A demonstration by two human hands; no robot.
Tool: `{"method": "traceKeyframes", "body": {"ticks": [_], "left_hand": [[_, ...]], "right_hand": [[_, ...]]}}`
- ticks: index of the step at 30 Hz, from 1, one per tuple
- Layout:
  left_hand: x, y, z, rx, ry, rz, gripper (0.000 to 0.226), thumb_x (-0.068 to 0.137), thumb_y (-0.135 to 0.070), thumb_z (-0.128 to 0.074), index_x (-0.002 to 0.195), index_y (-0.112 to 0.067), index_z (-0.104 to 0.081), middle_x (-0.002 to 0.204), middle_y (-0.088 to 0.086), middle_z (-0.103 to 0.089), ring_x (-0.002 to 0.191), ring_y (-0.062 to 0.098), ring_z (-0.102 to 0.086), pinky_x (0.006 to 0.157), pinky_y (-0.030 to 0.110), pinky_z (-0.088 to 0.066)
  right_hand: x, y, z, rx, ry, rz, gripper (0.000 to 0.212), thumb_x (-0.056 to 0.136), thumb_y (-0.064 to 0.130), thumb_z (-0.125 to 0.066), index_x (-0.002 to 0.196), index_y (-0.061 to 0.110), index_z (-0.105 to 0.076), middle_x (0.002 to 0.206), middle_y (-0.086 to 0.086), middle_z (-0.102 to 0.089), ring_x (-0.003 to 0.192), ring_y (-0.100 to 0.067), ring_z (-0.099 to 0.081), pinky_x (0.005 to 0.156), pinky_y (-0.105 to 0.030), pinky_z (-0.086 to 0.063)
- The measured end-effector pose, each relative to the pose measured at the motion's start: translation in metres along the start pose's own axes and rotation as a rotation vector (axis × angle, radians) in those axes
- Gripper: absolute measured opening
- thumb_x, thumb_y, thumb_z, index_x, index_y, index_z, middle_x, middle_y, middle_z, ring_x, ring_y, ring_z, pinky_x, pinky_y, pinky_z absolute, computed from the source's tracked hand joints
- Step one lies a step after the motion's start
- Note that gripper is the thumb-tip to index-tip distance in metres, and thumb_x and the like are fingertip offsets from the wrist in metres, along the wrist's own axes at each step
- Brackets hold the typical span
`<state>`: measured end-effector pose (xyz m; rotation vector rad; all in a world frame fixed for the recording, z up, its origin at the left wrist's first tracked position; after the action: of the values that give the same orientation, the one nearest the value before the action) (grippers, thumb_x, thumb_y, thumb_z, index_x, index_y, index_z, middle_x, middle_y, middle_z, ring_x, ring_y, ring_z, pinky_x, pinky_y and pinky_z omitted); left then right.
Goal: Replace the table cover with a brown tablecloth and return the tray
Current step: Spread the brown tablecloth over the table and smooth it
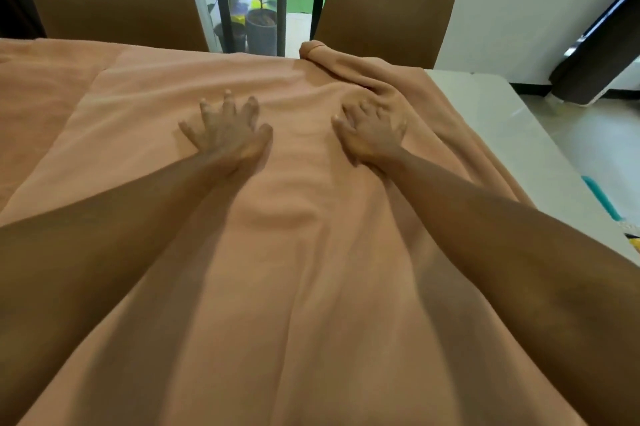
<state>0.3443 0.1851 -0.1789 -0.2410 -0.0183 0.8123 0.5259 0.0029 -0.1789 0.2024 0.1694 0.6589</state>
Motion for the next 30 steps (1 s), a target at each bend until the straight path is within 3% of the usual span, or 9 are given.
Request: {"method": "traceKeyframes", "body": {"ticks": [2, 6, 9, 16, 24, 27, 30], "left_hand": [[0.001, -0.001, -0.011, 0.031, -0.022, -0.027, 0.065, 0.094, -0.069, -0.018, 0.155, -0.046, -0.010, 0.168, -0.002, 0.000, 0.151, 0.042, 0.008, 0.112, 0.073, 0.007], [0.015, 0.002, -0.017, 0.044, -0.042, 0.016, 0.069, 0.091, -0.072, -0.017, 0.155, -0.046, -0.012, 0.168, -0.002, 0.000, 0.151, 0.043, 0.008, 0.110, 0.074, 0.008], [0.019, 0.001, -0.016, 0.073, -0.062, 0.020, 0.068, 0.092, -0.072, -0.017, 0.155, -0.046, -0.011, 0.168, -0.002, 0.000, 0.150, 0.043, 0.008, 0.111, 0.074, 0.006], [-0.003, 0.012, -0.011, 0.081, -0.043, 0.020, 0.071, 0.091, -0.074, -0.010, 0.156, -0.045, -0.008, 0.168, -0.002, -0.002, 0.151, 0.041, 0.005, 0.113, 0.071, 0.005], [-0.097, 0.075, -0.003, 0.069, 0.026, 0.064, 0.071, 0.091, -0.075, -0.009, 0.155, -0.046, -0.006, 0.167, -0.007, 0.001, 0.151, 0.037, 0.007, 0.110, 0.074, 0.003], [-0.130, 0.103, 0.003, 0.091, 0.045, 0.119, 0.070, 0.093, -0.071, -0.013, 0.156, -0.041, -0.010, 0.167, -0.002, -0.001, 0.151, 0.037, 0.005, 0.112, 0.073, 0.002], [-0.151, 0.112, 0.010, 0.142, 0.048, 0.205, 0.068, 0.093, -0.060, -0.017, 0.151, -0.026, -0.026, 0.164, 0.012, -0.013, 0.150, 0.041, -0.004, 0.112, 0.073, 0.001]], "right_hand": [[0.011, -0.022, -0.007, -0.021, 0.023, -0.062, 0.068, 0.094, 0.074, -0.018, 0.156, 0.044, -0.019, 0.170, 0.000, -0.005, 0.155, -0.032, 0.000, 0.116, -0.068, 0.007], [0.031, -0.084, 0.013, 0.005, -0.115, -0.254, 0.081, 0.089, 0.081, -0.015, 0.158, 0.039, -0.016, 0.169, -0.004, -0.011, 0.155, -0.034, -0.005, 0.119, -0.066, 0.001], [0.037, -0.098, 0.016, -0.003, -0.124, -0.325, 0.083, 0.089, 0.082, -0.018, 0.159, 0.037, -0.014, 0.169, -0.003, -0.008, 0.155, -0.034, -0.001, 0.119, -0.066, 0.003], [0.011, -0.084, 0.009, -0.062, -0.093, -0.287, 0.085, 0.088, 0.082, -0.015, 0.159, 0.036, -0.016, 0.169, -0.003, -0.009, 0.156, -0.030, -0.004, 0.119, -0.067, 0.002], [-0.088, -0.032, -0.013, -0.005, -0.029, -0.278, 0.080, 0.091, 0.078, -0.018, 0.160, 0.038, -0.011, 0.170, -0.003, -0.005, 0.155, -0.031, -0.001, 0.117, -0.067, 0.003], [-0.136, -0.006, -0.024, 0.043, -0.046, -0.282, 0.079, 0.091, 0.076, -0.024, 0.159, 0.037, -0.015, 0.170, -0.004, -0.007, 0.155, -0.031, 0.000, 0.117, -0.066, 0.005], [-0.173, 0.015, -0.038, 0.070, -0.037, -0.262, 0.078, 0.091, 0.074, -0.028, 0.159, 0.038, -0.016, 0.170, -0.004, -0.006, 0.155, -0.029, 0.000, 0.117, -0.063, 0.006]]}}
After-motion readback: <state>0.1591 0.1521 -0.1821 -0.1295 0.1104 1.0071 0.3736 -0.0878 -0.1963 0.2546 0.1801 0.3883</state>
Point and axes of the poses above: each hand's wrist, its own x-axis towards the middle knuckle, its own z-axis out of the back of the hand, y = z × x, the point moved 10 cm from there along x, towards the middle knuckle
